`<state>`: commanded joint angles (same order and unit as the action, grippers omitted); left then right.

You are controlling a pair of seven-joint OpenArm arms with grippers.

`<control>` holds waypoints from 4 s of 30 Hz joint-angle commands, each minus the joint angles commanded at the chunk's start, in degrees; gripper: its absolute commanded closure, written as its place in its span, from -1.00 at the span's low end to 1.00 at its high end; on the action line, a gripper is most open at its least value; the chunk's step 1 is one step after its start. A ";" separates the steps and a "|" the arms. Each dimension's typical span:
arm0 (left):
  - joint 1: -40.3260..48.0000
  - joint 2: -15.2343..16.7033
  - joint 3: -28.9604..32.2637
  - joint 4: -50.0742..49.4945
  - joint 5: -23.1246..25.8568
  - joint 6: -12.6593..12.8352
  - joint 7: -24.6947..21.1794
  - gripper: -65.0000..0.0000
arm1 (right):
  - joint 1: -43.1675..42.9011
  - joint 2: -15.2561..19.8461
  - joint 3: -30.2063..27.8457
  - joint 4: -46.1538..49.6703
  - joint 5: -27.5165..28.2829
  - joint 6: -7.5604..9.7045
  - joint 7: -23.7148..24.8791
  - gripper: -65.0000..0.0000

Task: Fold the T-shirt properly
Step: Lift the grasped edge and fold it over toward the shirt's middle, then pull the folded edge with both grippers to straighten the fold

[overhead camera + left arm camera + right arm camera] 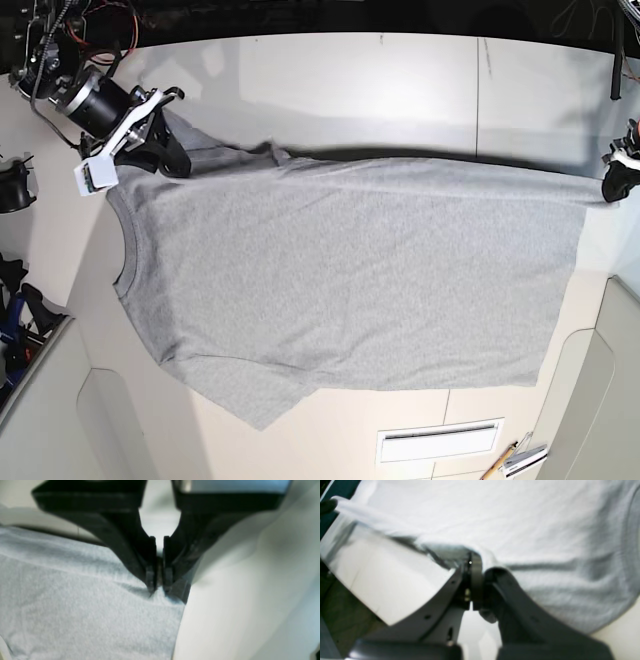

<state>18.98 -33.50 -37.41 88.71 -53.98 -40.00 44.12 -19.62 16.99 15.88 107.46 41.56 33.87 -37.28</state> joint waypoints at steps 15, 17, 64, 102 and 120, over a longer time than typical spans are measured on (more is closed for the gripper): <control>-15.30 0.02 9.38 -14.51 11.85 0.00 -9.18 1.00 | 21.27 -0.02 -2.80 -21.99 -0.68 0.02 -0.28 1.00; -16.81 0.02 9.84 -16.59 11.87 0.00 -9.64 1.00 | 23.32 -0.15 -2.84 -24.00 -0.70 0.00 -0.28 1.00; -14.23 6.14 1.18 -23.06 0.66 0.00 -0.66 -0.43 | 12.63 -4.68 17.33 -30.77 2.40 -0.02 -5.03 -0.39; -5.66 7.76 3.30 -1.14 2.58 0.00 9.77 1.00 | 14.16 -0.02 12.57 -27.30 8.35 0.55 -18.56 1.00; 16.70 7.80 3.15 14.86 -1.05 0.00 12.50 1.00 | -3.61 7.28 14.01 -12.50 11.56 1.03 -20.90 1.00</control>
<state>35.68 -25.69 -34.26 103.57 -55.02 -40.00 56.62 -23.22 24.27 29.89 94.96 53.12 34.89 -58.17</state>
